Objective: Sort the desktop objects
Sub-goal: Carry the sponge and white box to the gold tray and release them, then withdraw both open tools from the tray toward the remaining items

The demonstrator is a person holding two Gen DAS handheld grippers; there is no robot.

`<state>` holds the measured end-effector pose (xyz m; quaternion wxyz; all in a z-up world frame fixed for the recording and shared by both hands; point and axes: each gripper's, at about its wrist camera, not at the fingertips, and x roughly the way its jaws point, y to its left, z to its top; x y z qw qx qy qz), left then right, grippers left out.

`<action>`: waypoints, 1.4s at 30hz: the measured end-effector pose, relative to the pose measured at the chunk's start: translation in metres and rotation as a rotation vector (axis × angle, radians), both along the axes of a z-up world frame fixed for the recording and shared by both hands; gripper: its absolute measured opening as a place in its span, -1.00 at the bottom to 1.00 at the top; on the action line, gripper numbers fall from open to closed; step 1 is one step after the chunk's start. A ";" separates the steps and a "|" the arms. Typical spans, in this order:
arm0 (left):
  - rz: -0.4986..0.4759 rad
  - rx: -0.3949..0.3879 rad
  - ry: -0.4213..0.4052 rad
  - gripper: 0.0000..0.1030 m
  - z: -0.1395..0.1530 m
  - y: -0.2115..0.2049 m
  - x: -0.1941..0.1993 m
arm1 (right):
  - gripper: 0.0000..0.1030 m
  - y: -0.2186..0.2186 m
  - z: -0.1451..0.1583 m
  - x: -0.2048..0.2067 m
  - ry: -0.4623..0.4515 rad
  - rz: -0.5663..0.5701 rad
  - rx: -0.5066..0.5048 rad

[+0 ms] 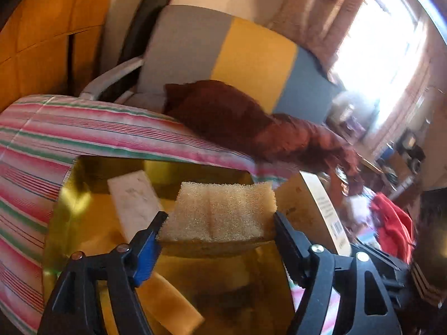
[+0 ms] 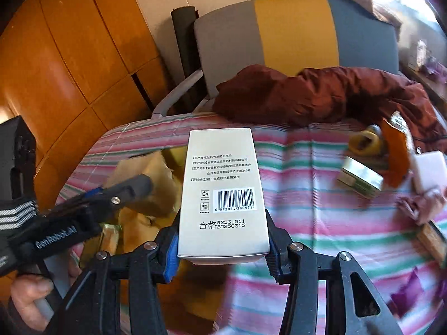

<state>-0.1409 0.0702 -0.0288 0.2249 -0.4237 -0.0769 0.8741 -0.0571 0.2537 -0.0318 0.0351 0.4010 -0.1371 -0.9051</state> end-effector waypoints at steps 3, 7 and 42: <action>0.031 0.021 -0.021 0.65 -0.003 -0.011 -0.008 | 0.06 -0.016 0.000 -0.023 -0.020 0.017 0.027; 0.052 0.017 -0.023 0.67 -0.010 -0.023 -0.008 | 0.32 -0.029 -0.004 -0.034 -0.026 0.024 0.062; -0.009 -0.041 0.071 0.66 0.019 -0.013 0.082 | 0.50 -0.017 0.016 0.048 0.030 -0.088 0.306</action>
